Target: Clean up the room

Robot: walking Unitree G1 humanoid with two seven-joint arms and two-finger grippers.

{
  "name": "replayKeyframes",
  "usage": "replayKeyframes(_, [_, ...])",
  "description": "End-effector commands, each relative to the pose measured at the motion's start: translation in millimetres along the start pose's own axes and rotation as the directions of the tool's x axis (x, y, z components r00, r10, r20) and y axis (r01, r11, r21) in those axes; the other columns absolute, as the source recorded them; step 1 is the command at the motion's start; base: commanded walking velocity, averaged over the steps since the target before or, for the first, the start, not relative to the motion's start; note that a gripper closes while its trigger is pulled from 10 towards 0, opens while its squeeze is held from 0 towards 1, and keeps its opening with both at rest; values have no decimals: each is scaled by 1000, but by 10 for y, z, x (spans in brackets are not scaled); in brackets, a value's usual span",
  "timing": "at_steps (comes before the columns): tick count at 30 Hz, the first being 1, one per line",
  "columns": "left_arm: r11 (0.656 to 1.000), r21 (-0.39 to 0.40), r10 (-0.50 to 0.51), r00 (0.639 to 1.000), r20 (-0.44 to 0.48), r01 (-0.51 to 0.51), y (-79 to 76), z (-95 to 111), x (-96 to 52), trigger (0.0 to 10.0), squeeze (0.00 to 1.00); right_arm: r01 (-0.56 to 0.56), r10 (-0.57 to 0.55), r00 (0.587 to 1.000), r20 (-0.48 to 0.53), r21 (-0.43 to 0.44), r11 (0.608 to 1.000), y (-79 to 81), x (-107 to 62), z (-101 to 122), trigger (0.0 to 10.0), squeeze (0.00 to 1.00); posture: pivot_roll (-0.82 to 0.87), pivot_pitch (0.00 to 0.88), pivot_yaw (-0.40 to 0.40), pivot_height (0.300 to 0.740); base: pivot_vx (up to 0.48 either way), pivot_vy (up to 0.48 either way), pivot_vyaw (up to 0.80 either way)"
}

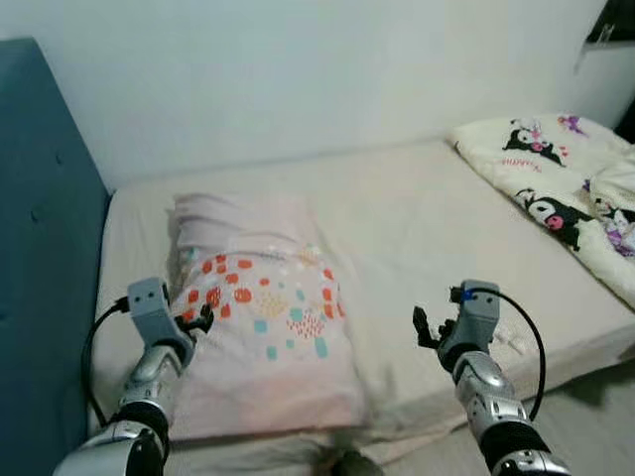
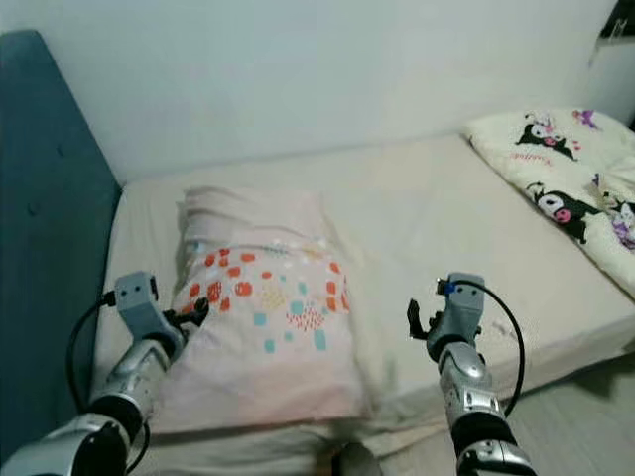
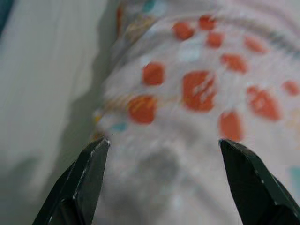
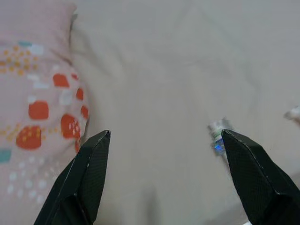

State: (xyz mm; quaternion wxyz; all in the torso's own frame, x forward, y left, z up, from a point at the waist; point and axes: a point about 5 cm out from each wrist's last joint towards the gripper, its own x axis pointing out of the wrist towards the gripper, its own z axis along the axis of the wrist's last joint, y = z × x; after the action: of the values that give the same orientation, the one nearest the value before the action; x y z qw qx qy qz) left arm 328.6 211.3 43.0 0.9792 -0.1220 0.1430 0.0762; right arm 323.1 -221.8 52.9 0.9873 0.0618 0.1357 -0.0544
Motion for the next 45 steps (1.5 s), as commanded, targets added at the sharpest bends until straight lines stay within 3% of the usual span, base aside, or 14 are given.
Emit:
replayKeyframes(1, [999, 41, 35, 999, -13, -35, 95, 14, -4, 10000, 0, -6, 6, 1000, 11, 8, 1000, 4, -8, 13, 10000, 0, -177, 115, -2, 630, 0, 0, 0])
replayKeyframes(4, [992, 102, 72, 997, -36, -68, 159, -32, -27, 10000, 0, -22, 22, 1000, 5, 7, 1000, 41, -3, 25, 10000, 0, -182, 124, 0, 615, 0, 0, 0])
replayKeyframes(8, [995, 95, 44, 998, -54, -39, 116, -60, -25, 10000, 0, -32, 31, 998, 46, 28, 999, 45, -15, 72, 10000, 0, -188, 133, 6, 605, 0, 0, 0])
replayKeyframes(14, [999, 25, -43, 997, -70, 45, -18, -82, -8, 10000, 0, -33, 31, 997, 64, 38, 999, 27, -40, 84, 10000, 0, -196, 143, 12, 605, 0, 0, 0])
replayKeyframes(15, [993, -38, -113, 991, -76, 110, -127, -100, 0, 10000, 0, -27, 25, 998, 62, 38, 999, 13, -60, 70, 10000, 0, -204, 154, 20, 605, 0, 0, 0])
replayKeyframes(20, [970, -157, -197, 978, -70, 184, -260, -125, 1, 10000, 0, -22, 19, 998, 64, 44, 999, 1, -92, 56, 10000, 0, -218, 168, 28, 605, 0, 0, 0])
replayKeyframes(23, [917, -308, -281, 959, -50, 252, -391, -150, -5, 10000, 0, -16, 13, 998, 61, 49, 999, -13, -120, 36, 10000, 0, -224, 173, 30, 605, 0, 0, 0])
replayKeyframes(25, [851, -412, -364, 931, -13, 327, -504, -151, -15, 10000, 0, -10, 8, 998, 57, 48, 999, -34, -140, 24, 10000, 0, -229, 179, 32, 605, 0, 0, 0])
replayKeyframes(28, [790, -455, -453, 891, 17, 410, -631, -173, -42, 10000, 0, -3, 0, 998, 56, 47, 999, -65, -158, 22, 10000, 0, -233, 182, 33, 605, 0, 0, 0])
replayKeyframes(36, [769, -418, -534, 846, -4, 483, -767, -262, -97, 9608, 0, 7, -10, 998, 65, 49, 999, -95, -164, 70, 10000, 0, -235, 183, 35, 605, 0, 0, 0])
replayKeyframes(37, [768, -396, -553, 833, -13, 503, -802, -291, -116, 4275, 0, 8, -12, 998, 68, 49, 999, -98, -163, 86, 10000, 0, -231, 182, 36, 605, 0, 0, 0])
replayKeyframes(38, [768, -396, -553, 833, -13, 503, -802, -291, -116, 4275, 0, 8, -12, 998, 68, 49, 999, -98, -163, 86, 10000, 0, -231, 182, 36, 605, 0, 0, 0])
replayKeyframes(39, [769, -377, -564, 826, -20, 516, -824, -301, -123, 0, 0, 9, -13, 998, 68, 49, 999, -100, -161, 91, 10000, 0, -231, 180, 35, 605, 0, 0, 0])
replayKeyframes(45, [780, -329, -570, 821, -25, 531, -853, -277, -115, 0, 0, 12, -16, 997, 69, 50, 999, -104, -159, 104, 10000, 0, -230, 175, 35, 605, 0, 0, 0])
